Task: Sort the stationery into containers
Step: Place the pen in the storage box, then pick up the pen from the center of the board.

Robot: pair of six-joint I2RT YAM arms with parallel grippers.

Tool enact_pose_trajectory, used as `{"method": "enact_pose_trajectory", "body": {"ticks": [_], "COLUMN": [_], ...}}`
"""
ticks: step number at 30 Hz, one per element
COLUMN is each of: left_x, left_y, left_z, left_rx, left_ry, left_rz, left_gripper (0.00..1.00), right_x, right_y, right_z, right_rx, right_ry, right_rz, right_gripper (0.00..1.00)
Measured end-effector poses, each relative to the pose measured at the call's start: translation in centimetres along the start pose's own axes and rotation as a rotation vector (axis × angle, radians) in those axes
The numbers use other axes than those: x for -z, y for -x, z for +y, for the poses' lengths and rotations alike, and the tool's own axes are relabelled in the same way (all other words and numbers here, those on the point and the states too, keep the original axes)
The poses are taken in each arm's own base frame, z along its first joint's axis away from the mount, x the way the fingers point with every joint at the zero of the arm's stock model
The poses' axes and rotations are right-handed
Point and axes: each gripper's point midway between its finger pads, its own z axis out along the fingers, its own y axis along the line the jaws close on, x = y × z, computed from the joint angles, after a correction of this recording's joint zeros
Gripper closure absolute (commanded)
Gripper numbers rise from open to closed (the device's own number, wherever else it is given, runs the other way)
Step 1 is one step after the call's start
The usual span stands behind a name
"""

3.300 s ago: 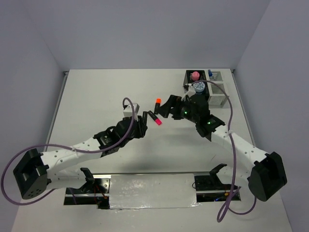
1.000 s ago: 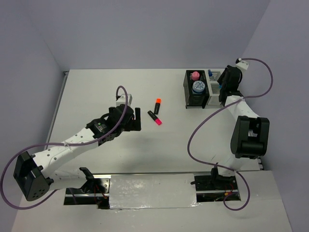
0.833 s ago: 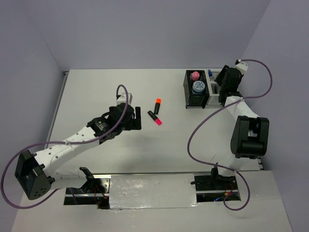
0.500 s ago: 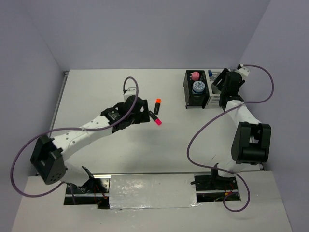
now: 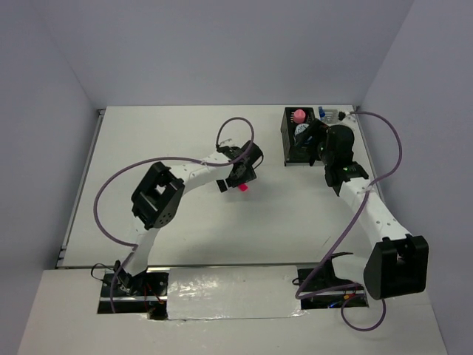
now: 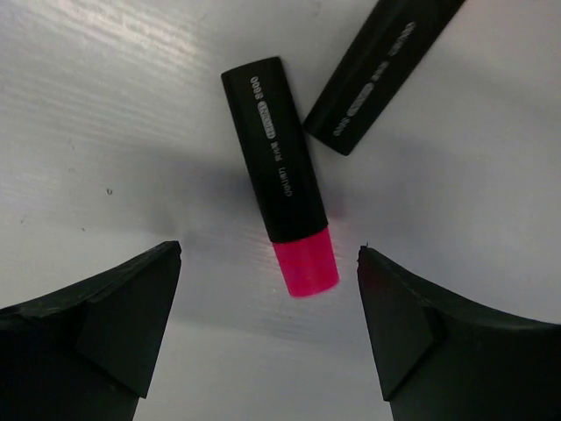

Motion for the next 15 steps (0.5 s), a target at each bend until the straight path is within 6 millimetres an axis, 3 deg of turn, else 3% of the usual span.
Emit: {"method": "enact_pose_trajectory", "body": {"ticks": [3,6,9,10,14,15], "left_x": [-1.2,-1.5,-1.7,-1.7,-1.6,-1.6], "left_y": [-1.4,-1.4,-1.5,-1.5,-1.6,-1.7], "left_z": [0.6,0.2,0.2,0.2,0.5,0.9], "left_rx": [0.015,0.031,0.036,0.035,0.058,0.063], "left_ry": [0.070,0.091,0.105,0.108,0.104,0.103], "left_rz": [0.026,0.020,0.018,0.018,0.013,0.010], "left_gripper": [0.07,0.12,0.35,0.60,0.75,0.83], "right_x": [0.4,0.9,1.9,2.4,4.2,4.6], "right_y": [-2.9,-3.5,-2.9,-2.5,-0.9,-0.7], "right_z": [-1.1,-0.9,0.0,0.4,1.8,2.1], "right_rx": [0.004,0.009,0.013,0.014,0.016,0.016], "right_ry": [-0.017,-0.005,0.027,0.041,0.104,0.120], "right_rz": [0.085,0.111,0.094,0.083,0.037,0.030], "right_gripper": [0.13,0.13,0.13,0.13,0.13,0.13]}}
